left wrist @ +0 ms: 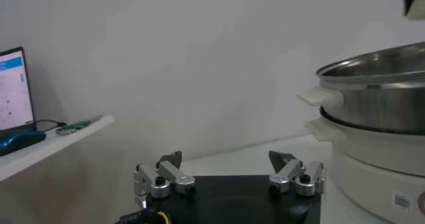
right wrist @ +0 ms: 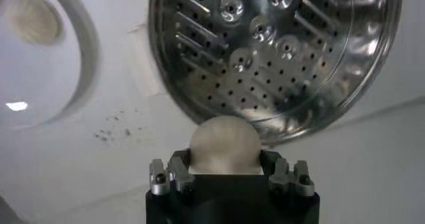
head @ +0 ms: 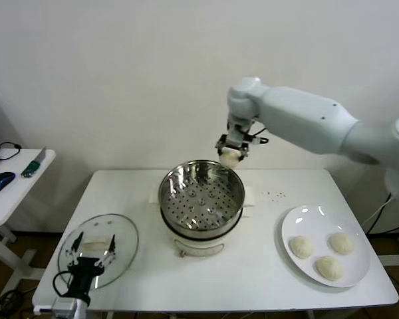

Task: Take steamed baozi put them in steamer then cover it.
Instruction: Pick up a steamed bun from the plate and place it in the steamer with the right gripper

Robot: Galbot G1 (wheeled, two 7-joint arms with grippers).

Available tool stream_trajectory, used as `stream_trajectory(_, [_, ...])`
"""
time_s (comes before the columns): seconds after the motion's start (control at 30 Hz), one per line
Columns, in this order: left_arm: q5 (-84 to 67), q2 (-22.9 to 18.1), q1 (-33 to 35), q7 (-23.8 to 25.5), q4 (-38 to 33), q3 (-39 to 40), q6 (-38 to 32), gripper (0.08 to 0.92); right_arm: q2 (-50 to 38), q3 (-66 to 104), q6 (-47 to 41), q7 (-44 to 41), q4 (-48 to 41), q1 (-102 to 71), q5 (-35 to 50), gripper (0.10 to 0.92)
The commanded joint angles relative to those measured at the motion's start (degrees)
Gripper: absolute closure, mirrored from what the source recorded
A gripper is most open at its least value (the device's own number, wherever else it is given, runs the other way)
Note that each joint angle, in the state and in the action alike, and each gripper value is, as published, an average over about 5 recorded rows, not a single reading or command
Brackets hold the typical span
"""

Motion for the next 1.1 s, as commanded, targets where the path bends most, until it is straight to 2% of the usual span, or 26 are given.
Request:
stream_trajectory(0.03, [-1.4,0.5,0.3,0.0,0.0,-0.5,0.0,0.177,8.8,2.4,7.0,2.3,-2.5,-5.3,-12.6,0.339])
stream_trajectory(0.2, [-2.3,1.2,0.7,0.0,0.3,-0.8,-0.2,0.177,11.2,4.4,7.8,3.3,-6.2,-9.1,-17.3,0.338])
stream_trajectory(0.8, [-3.4,2.3,1.2,-0.1,1.0,-0.9,-0.7,0.177,13.9,4.5,6.2,3.4,-10.2,-14.0,-19.4,0.330])
stream_trajectory(1.03, [-3.3,2.1,1.1,-0.1,1.1,-0.9,-0.6,0.177,12.8,5.2,4.6,1.2,-8.5,-12.8,-17.2,0.215])
stream_trajectory(1.1, [-3.2,2.0,1.1,-0.1,1.0,-0.8,-0.5,0.177,11.9,5.3,4.8,0.6,-7.5,-11.5,-15.8,0.206])
